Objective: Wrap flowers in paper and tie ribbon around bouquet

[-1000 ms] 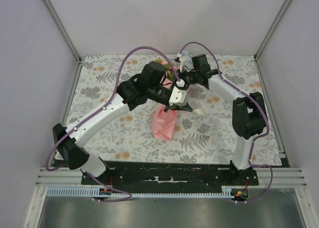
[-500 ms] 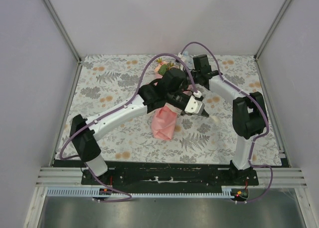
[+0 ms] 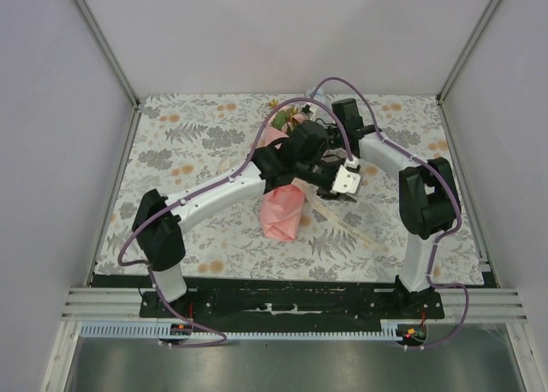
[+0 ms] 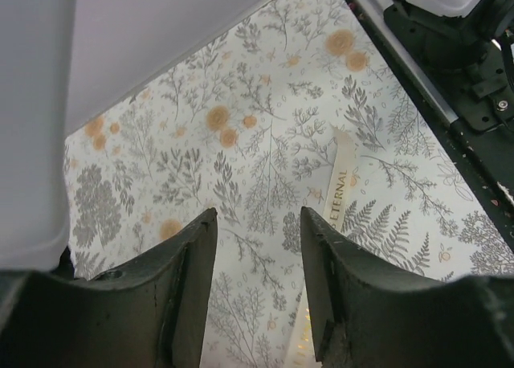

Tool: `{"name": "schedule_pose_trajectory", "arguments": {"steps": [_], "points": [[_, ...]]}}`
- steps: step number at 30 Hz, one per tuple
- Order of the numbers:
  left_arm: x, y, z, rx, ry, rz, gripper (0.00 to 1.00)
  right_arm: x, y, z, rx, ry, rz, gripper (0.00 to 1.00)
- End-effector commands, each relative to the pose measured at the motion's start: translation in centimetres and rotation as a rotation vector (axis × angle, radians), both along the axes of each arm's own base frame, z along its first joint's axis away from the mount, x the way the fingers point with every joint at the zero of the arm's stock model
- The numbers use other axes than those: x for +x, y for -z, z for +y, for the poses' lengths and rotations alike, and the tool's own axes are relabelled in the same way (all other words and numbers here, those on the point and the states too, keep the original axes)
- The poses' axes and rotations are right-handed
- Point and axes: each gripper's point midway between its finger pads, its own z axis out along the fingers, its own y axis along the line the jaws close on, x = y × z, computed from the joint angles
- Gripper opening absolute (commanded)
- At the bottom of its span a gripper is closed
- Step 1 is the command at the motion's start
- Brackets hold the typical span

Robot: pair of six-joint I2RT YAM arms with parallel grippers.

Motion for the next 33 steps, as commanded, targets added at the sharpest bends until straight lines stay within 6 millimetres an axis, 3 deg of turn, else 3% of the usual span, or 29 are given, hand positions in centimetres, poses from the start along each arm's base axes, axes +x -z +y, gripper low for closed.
{"name": "schedule_pose_trajectory", "arguments": {"steps": [1,4,7,11,15,17,20,24,33], "points": [[2.4,-6.4,3.5,-0.11,-0.2,0.074,0.53,0.1,-2.2,0.0,0.043,-0.03,-0.082,0.0],[5.4,-8.9,7.8,-0.182,-0.394,0.227,0.53,-0.1,-3.1,0.2,0.059,-0.026,-0.071,0.0],[9.4,-9.1,12.9,-0.239,-0.644,0.392,0.52,-0.4,-3.8,0.5,0.058,-0.022,-0.077,0.0],[12.5,-5.1,19.9,-0.221,-0.878,0.468,0.51,-1.4,-4.1,1.3,0.027,-0.046,-0.104,0.0],[13.9,-0.2,24.0,-0.167,-0.956,0.566,0.42,-2.1,-4.2,1.7,0.019,-0.064,-0.115,0.0],[14.0,1.8,23.9,-0.125,-0.915,0.605,0.39,-2.2,-4.6,1.8,0.02,-0.067,-0.124,0.0],[13.9,3.4,22.7,-0.081,-0.809,0.588,0.46,-2.3,-5.3,1.7,0.018,-0.069,-0.143,0.0],[15.3,5.2,22.1,-0.054,-0.774,0.536,0.49,-2.7,-5.6,2.0,0.015,-0.084,-0.153,0.0],[16.7,7.6,19.7,-0.012,-0.674,0.566,0.41,-3.0,-5.5,2.6,0.007,-0.094,-0.154,0.0]]}}
